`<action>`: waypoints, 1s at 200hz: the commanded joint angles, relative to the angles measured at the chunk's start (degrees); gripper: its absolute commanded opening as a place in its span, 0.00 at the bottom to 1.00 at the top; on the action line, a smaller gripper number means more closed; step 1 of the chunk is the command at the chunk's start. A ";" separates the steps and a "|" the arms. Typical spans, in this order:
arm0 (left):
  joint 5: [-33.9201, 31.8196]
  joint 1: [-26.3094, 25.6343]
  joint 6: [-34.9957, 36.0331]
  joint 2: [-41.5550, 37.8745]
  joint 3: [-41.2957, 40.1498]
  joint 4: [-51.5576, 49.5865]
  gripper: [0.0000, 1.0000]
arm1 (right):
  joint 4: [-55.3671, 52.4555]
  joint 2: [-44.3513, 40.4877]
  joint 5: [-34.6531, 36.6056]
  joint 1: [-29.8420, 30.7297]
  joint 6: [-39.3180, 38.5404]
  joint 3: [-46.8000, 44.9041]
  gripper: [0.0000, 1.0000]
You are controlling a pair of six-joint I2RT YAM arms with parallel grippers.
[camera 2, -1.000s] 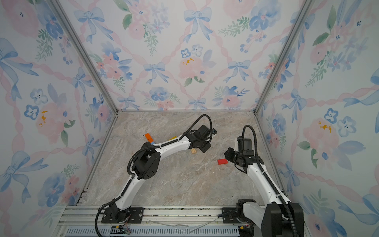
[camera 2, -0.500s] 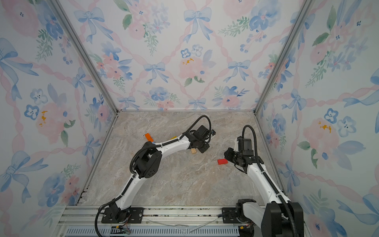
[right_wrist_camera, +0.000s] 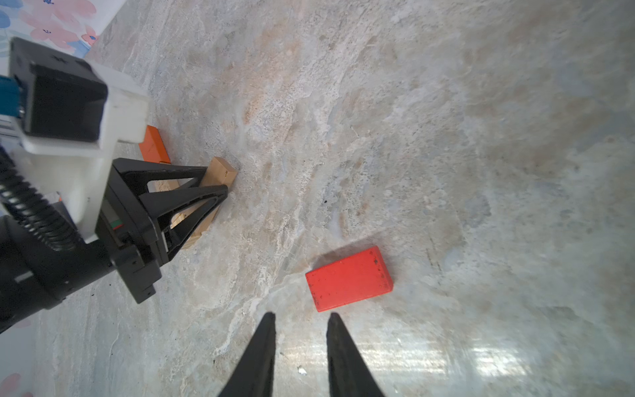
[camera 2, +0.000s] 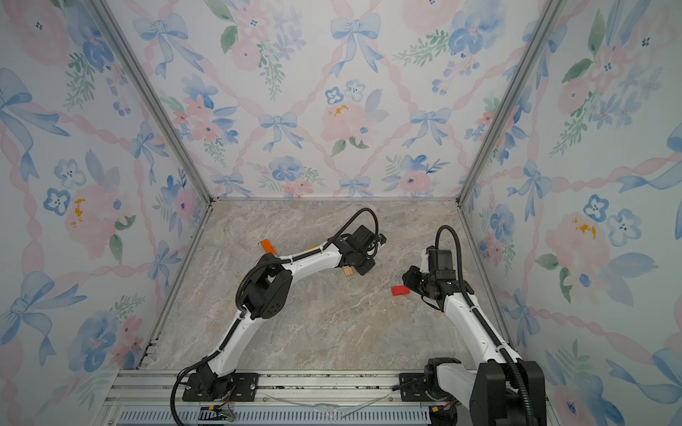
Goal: Assemble the letter v with building blocks
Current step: Assemble the building block at the center of the board.
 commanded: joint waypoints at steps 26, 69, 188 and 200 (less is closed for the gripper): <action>1.44 0.42 1.83 1.13 -0.99 -0.70 0.00 | 0.56 1.01 -0.84 -0.40 0.73 -0.71 0.29; 1.95 0.55 2.21 0.71 -1.76 -0.79 0.00 | 0.55 1.06 -0.82 -0.17 0.80 -0.80 0.29; 1.68 0.68 3.13 0.14 -2.93 -0.75 0.01 | 1.00 1.74 -0.75 0.29 1.06 -0.58 0.30; 1.56 0.68 3.18 0.05 -3.10 -0.77 0.01 | 1.07 1.86 -0.75 0.42 1.07 -0.44 0.30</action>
